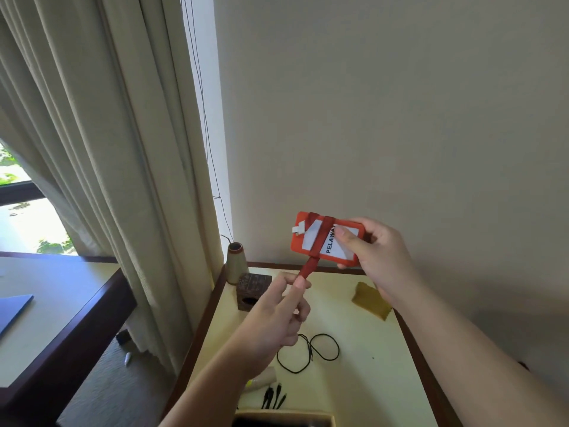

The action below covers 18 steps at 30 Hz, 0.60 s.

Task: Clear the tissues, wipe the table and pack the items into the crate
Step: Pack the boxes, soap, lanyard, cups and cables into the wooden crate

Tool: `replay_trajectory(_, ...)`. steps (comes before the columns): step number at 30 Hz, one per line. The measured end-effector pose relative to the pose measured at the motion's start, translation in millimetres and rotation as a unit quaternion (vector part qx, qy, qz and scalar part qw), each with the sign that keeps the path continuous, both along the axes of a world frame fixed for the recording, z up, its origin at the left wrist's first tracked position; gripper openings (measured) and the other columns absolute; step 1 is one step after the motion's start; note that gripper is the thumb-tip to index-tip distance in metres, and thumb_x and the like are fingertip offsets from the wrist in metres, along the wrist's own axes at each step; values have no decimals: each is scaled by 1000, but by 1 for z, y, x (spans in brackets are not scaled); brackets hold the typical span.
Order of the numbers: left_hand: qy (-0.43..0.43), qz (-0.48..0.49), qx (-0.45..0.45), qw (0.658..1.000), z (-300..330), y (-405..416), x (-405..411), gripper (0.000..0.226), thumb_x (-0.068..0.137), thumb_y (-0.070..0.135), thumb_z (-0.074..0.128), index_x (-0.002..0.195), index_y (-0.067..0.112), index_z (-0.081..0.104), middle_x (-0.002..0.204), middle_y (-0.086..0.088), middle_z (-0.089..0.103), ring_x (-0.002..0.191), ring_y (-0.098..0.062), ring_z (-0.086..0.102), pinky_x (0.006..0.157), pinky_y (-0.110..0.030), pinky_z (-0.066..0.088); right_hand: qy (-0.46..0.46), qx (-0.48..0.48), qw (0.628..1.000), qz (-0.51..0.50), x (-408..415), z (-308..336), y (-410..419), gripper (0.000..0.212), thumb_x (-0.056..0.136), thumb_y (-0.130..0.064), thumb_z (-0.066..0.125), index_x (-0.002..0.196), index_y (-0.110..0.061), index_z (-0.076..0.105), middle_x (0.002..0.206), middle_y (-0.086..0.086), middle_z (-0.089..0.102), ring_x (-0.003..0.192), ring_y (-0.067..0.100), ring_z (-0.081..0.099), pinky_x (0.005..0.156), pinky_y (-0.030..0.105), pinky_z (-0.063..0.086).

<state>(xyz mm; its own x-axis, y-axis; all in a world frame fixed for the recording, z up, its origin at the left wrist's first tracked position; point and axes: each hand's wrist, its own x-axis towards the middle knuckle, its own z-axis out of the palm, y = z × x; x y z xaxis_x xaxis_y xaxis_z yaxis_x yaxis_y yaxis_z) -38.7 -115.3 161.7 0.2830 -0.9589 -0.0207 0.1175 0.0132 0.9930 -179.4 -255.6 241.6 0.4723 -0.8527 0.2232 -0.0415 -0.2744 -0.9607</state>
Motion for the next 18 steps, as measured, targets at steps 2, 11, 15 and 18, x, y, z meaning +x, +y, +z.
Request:
replay_trajectory(2, -21, 34, 21, 999, -5, 1, -3, 27, 104, 45, 56, 124, 28, 48, 77, -5, 53, 53, -13, 31, 49, -30, 26, -3, 4, 1000, -21, 4, -8, -1, 8, 96, -34, 74, 99, -27, 72, 90, 1, 75, 81, 7, 74, 57, 22, 58)
replay_trajectory(11, -60, 131, 70, 987, -10, 6, -8, 17, 108, 36, 53, 119, 23, 54, 85, 0, 78, 51, -13, 44, 50, -28, 40, 19, -41, 998, -34, 5, -21, -10, 11, 97, -38, 71, 102, -28, 70, 92, -4, 72, 83, 9, 71, 58, 20, 57)
replay_trajectory(15, -134, 89, 113, 981, -6, 13, -19, 18, 106, 36, 58, 110, 19, 62, 86, 6, 80, 60, -13, 58, 61, -30, 55, 82, -70, 993, -36, 1, -39, -13, 19, 98, -42, 68, 110, -28, 70, 95, -4, 72, 84, 11, 71, 57, 20, 57)
replay_trajectory(18, -259, 99, 79, 957, 1, 21, -21, 20, 101, 41, 63, 93, 23, 67, 76, 10, 76, 58, -7, 58, 59, -29, 54, 96, -36, 995, 10, -2, -63, -6, 9, 99, -35, 68, 103, -28, 73, 84, -4, 74, 75, 14, 71, 55, 22, 53)
